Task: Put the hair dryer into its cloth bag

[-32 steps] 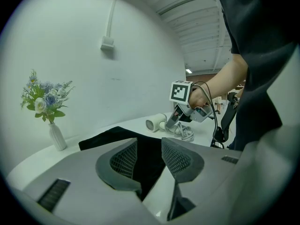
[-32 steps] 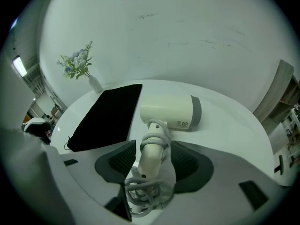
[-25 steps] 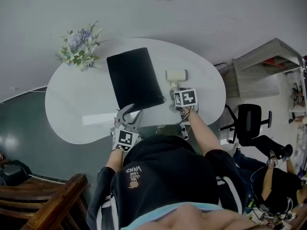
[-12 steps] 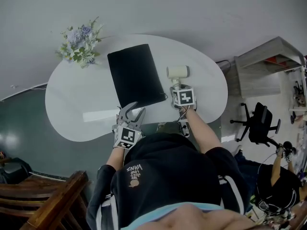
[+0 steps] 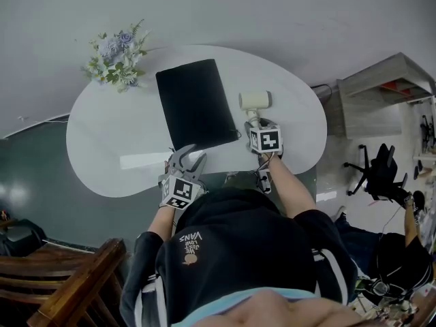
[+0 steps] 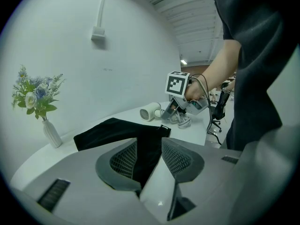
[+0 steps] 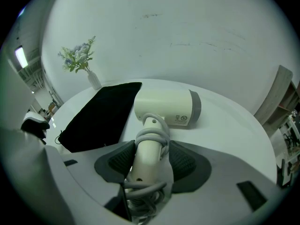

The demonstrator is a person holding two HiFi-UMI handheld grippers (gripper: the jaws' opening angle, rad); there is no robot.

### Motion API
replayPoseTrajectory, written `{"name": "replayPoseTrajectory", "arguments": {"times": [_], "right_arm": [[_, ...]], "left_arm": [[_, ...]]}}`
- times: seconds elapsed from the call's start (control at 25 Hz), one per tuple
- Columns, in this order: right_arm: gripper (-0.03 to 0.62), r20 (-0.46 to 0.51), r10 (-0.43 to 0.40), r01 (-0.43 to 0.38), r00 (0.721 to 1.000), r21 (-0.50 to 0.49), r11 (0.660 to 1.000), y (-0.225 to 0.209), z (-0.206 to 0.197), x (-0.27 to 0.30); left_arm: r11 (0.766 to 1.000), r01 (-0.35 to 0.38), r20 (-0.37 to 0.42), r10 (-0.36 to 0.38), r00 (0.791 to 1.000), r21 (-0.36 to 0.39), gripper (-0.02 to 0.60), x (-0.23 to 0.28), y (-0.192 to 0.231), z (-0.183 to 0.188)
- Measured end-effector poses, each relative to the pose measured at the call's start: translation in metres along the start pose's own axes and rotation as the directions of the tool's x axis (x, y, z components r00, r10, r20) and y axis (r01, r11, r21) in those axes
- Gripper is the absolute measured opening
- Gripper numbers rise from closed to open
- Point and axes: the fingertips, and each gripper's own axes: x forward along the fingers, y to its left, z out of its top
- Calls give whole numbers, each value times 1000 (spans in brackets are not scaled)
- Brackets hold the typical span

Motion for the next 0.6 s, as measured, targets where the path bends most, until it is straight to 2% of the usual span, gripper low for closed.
{"name": "replayPoseTrajectory", "arguments": {"times": [0.16, 0.32, 0.6], "right_arm": [[221, 6, 11, -11, 1000, -39, 999, 1, -5, -2], [221, 10, 25, -24, 1000, -59, 998, 3, -11, -6], [221, 8, 45, -44, 999, -58, 997, 3, -15, -11]], "left_arm": [[998, 27, -59, -24, 998, 56, 162, 6, 1, -10], [985, 78, -153, -54, 987, 157, 196, 19, 1, -27], [925, 205, -296, -108, 949, 320, 230, 39, 1, -50]]}}
